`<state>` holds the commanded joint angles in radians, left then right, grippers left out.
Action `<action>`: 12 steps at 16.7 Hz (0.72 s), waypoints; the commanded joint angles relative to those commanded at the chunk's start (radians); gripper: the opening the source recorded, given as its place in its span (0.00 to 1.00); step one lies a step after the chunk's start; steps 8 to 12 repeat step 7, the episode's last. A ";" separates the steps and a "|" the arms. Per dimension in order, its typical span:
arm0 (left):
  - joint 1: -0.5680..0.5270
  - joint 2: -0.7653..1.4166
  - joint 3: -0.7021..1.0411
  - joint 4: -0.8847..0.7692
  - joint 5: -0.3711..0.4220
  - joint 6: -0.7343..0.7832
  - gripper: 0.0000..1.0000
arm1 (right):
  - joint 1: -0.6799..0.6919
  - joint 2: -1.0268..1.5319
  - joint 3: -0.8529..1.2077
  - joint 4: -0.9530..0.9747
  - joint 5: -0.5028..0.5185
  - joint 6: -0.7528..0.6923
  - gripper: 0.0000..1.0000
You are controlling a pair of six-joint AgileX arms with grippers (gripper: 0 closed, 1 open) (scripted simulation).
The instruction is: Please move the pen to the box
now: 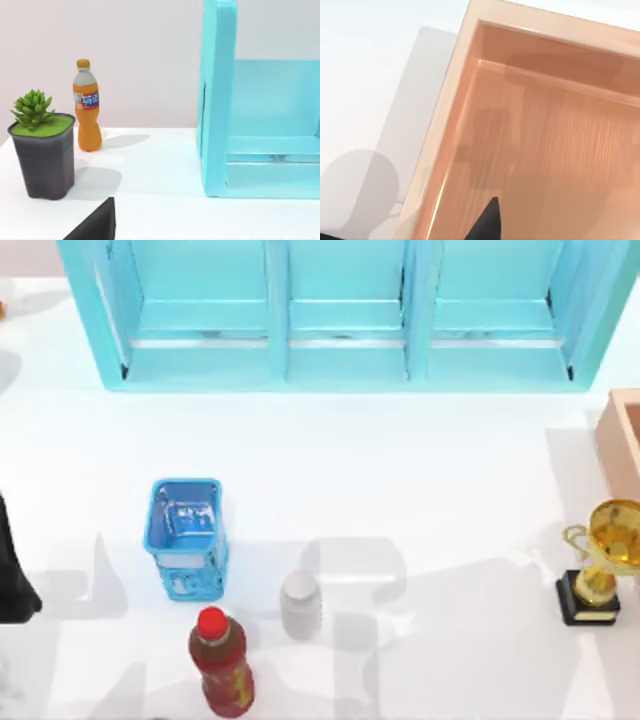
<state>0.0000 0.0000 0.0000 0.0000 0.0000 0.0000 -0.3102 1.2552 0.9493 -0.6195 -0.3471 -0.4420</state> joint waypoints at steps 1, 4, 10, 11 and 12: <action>0.000 0.000 0.000 0.000 0.000 0.000 1.00 | 0.000 0.000 0.000 0.000 0.000 0.000 0.98; 0.000 0.000 0.000 0.000 0.000 0.000 1.00 | 0.000 0.000 0.000 0.000 0.000 0.000 1.00; 0.000 0.000 0.000 0.000 0.000 0.000 1.00 | 0.000 0.000 0.000 0.000 0.000 0.000 1.00; 0.000 0.000 0.000 0.000 0.000 0.000 1.00 | 0.000 0.000 0.000 0.000 0.000 0.000 1.00; 0.000 0.000 0.000 0.000 0.000 0.000 1.00 | 0.000 0.000 0.000 0.000 0.000 0.000 1.00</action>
